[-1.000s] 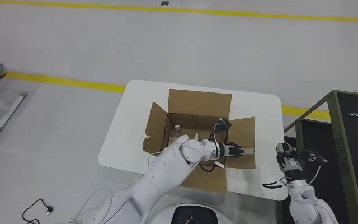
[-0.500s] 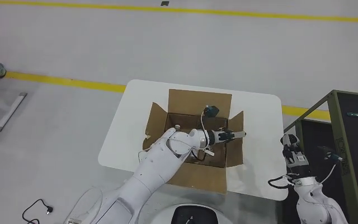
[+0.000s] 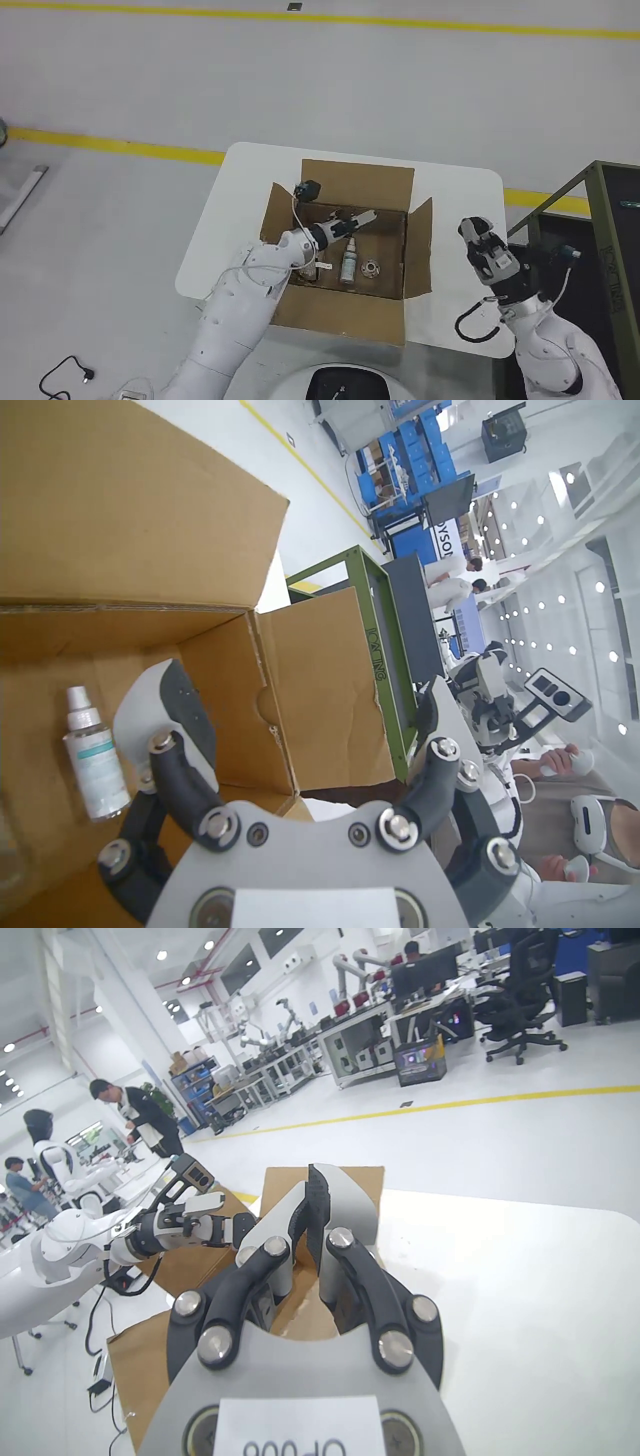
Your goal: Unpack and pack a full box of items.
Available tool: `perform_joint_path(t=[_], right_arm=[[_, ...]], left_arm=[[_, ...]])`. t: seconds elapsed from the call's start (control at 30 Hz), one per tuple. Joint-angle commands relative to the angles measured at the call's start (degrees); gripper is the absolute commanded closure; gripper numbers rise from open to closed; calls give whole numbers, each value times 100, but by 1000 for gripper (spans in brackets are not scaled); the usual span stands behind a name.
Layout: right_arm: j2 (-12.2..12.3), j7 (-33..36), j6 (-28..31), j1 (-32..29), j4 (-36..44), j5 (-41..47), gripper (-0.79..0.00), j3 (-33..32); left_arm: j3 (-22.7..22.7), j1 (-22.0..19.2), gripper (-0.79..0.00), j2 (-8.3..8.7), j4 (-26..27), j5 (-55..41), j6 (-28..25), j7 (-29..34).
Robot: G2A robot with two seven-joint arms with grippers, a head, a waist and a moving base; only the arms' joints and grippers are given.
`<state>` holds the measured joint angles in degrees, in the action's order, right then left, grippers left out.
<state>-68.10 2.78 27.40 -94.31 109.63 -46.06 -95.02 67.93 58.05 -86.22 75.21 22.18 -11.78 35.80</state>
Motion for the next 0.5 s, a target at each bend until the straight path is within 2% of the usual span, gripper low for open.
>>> perform_joint_path(t=[0.0, 0.23, 0.47], right_arm=[[3, 249, -39, 126, 66, -335, 0, 209], [3, 952, -125, 477, 70, -985, 0, 847], [21, 1432, -514, 584, -313, -1196, 0, 868]], left_arm=[[101, 164, -785, 45, 219, 70, 61, 19], [161, 370, -785, 116, 577, 112, 176, 76], [88, 356, -785, 143, 586, 76, 192, 34]])
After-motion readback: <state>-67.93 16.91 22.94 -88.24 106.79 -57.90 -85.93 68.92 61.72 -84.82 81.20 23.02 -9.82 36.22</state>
